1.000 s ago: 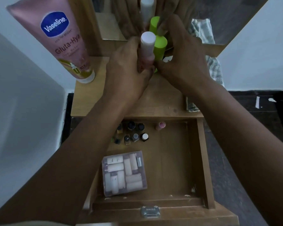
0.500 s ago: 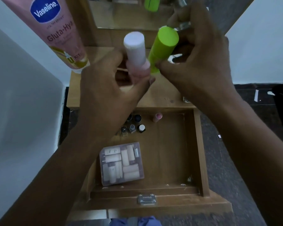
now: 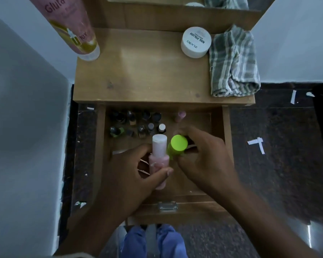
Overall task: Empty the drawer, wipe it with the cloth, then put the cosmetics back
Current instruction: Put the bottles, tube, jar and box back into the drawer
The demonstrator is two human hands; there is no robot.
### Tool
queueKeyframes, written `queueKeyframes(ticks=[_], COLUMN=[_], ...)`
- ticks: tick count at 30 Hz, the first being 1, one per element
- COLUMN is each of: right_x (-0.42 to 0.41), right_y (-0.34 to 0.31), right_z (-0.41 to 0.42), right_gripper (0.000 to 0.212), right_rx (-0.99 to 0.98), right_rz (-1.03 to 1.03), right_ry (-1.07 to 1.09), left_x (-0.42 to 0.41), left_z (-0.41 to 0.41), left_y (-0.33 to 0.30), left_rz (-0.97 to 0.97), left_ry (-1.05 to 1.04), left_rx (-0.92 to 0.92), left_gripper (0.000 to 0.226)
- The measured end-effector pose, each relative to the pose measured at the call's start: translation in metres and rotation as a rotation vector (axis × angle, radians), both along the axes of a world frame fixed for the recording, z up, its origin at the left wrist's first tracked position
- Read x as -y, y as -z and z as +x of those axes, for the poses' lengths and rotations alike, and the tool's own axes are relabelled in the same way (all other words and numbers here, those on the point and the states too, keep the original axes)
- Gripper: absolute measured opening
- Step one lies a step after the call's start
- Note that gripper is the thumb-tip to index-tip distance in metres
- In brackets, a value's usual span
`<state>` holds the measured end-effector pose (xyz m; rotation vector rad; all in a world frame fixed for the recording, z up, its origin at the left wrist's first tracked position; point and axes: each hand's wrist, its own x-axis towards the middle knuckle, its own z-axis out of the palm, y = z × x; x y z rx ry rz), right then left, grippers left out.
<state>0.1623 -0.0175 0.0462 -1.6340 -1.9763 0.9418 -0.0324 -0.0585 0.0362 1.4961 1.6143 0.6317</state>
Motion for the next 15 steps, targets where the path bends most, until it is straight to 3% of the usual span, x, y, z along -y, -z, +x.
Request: queueKeyframes(ticks=[8, 15], right_x=[-0.003, 0.001], right_y=[0.035, 0.033], right_z=[-0.008, -0.01], right_gripper=[0.037, 0.041], right_rx=[0.073, 0.079], right_rz=[-0.02, -0.073], right_ry=[-0.011, -0.039], left_x=[0.009, 0.011], left_z=[-0.001, -0.003], left_y=[0.018, 0.015], left_rz=[-0.109, -0.13], left_ry=[-0.016, -0.076], left_rx=[-0.091, -0.015], left_gripper=[0.038, 0.046])
